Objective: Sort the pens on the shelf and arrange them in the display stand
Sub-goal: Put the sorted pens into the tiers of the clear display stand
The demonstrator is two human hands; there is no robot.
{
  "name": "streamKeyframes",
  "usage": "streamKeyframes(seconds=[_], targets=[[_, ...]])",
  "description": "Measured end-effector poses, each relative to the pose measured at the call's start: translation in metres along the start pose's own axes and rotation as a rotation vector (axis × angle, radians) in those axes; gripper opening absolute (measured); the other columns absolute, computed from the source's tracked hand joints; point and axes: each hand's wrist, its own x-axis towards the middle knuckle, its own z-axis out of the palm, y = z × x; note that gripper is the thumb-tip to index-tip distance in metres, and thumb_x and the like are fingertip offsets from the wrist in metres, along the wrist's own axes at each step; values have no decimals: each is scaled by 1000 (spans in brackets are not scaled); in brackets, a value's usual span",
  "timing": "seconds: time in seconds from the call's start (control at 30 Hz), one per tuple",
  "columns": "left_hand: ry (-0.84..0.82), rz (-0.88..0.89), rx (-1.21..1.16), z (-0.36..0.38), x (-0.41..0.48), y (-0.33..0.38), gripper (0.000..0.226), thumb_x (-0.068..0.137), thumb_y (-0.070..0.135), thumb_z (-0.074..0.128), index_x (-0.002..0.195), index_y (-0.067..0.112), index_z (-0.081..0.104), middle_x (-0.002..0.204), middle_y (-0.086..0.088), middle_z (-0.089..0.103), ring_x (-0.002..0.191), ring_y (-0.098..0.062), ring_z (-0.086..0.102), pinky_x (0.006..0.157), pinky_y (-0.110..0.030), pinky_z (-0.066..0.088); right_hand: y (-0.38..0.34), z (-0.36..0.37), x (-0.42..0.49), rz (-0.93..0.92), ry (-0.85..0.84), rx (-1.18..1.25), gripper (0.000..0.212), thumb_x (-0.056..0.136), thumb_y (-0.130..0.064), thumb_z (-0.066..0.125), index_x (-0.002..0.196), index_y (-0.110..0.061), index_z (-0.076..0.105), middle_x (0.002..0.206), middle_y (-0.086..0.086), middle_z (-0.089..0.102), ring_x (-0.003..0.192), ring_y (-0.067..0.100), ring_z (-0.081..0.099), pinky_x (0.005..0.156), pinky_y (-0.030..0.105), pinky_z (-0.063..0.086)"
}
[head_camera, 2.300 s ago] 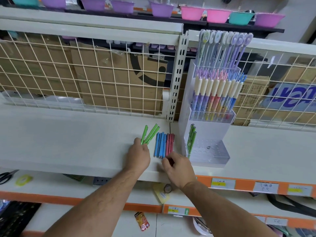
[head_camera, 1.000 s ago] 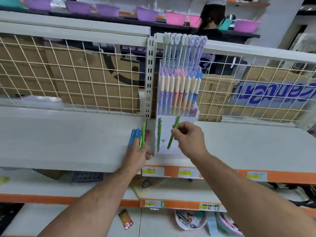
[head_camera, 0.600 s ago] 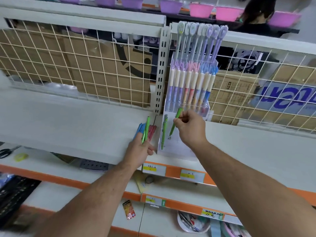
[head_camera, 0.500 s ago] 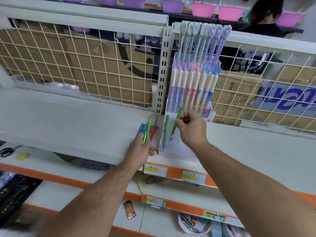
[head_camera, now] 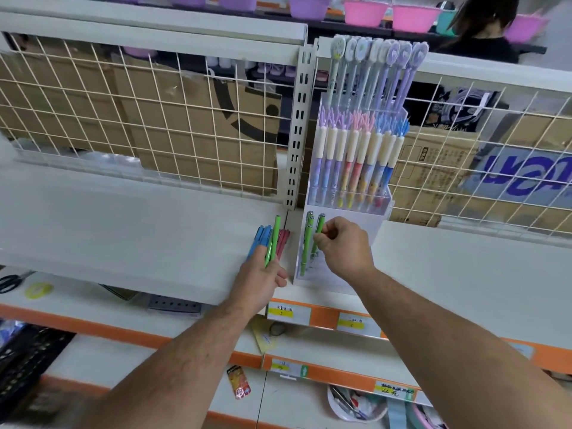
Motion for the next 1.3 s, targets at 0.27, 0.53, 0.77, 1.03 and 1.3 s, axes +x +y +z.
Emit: streamKeyframes(seconds=[0.27, 0.53, 0.77, 1.03, 1.3], targets=[[-16, 11, -17, -1, -1, 1, 8, 105, 19, 42, 107, 18, 49, 85, -2, 72, 77, -19, 71, 72, -34, 59, -4, 1, -3, 4, -9, -34, 11, 94, -21, 69, 92, -11, 64, 84, 5, 68, 69, 16, 57, 56, 19, 41], [-32, 23, -16, -3, -3, 2, 10, 104, 19, 42, 110, 17, 50, 86, -2, 72, 77, -18, 71, 74, -34, 60, -3, 2, -9, 33, 22, -23, 13, 93, -21, 71, 100, -11, 67, 89, 1, 67, 81, 18, 62, 59, 10, 40], [-39, 35, -4, -4, -3, 1, 11, 105, 21, 43, 112, 19, 50, 85, -1, 72, 77, -16, 71, 76, -40, 61, 0, 4, -10, 27, 51, -9, 23, 92, -20, 72, 112, -9, 68, 88, -2, 66, 80, 14, 62, 68, 15, 44], [-61, 45, -5, -5, -5, 1, 10, 105, 22, 43, 111, 19, 50, 86, -1, 72, 79, -15, 71, 79, -40, 60, 0, 2, -12, 23, 56, -59, 31, 95, -23, 66, 124, -12, 68, 105, 0, 72, 89, 12, 63, 89, 28, 52], [-67, 46, -9, -6, -5, 1, 8, 104, 22, 44, 106, 22, 51, 82, 2, 73, 78, -14, 71, 79, -43, 60, -5, 7, -6, 72, 15, -127, 15, 96, -22, 66, 100, -9, 72, 84, 1, 67, 69, 13, 59, 64, 22, 43]])
